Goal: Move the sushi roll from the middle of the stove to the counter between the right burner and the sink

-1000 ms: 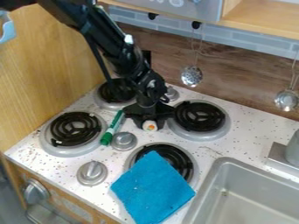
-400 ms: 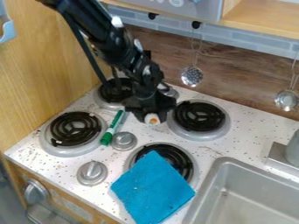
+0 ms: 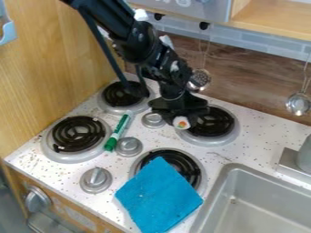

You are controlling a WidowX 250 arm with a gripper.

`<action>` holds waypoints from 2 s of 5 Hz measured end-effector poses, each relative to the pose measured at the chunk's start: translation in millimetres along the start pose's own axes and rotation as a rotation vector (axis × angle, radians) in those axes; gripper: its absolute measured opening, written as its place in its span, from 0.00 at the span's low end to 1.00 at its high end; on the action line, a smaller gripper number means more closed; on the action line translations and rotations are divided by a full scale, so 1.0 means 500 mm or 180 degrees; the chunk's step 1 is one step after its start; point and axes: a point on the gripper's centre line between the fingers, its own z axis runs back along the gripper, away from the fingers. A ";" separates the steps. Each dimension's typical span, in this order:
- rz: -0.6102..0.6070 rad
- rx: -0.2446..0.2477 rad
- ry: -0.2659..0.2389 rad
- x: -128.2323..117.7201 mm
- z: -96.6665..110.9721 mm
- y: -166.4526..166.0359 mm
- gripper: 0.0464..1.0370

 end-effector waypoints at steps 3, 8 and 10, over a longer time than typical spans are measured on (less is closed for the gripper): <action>-0.0203 -0.0020 0.0094 -0.001 -0.035 -0.070 0.62; -0.0383 -0.0036 0.0251 0.004 -0.094 -0.135 0.62; -0.0455 -0.0109 0.0307 0.004 -0.104 -0.154 0.62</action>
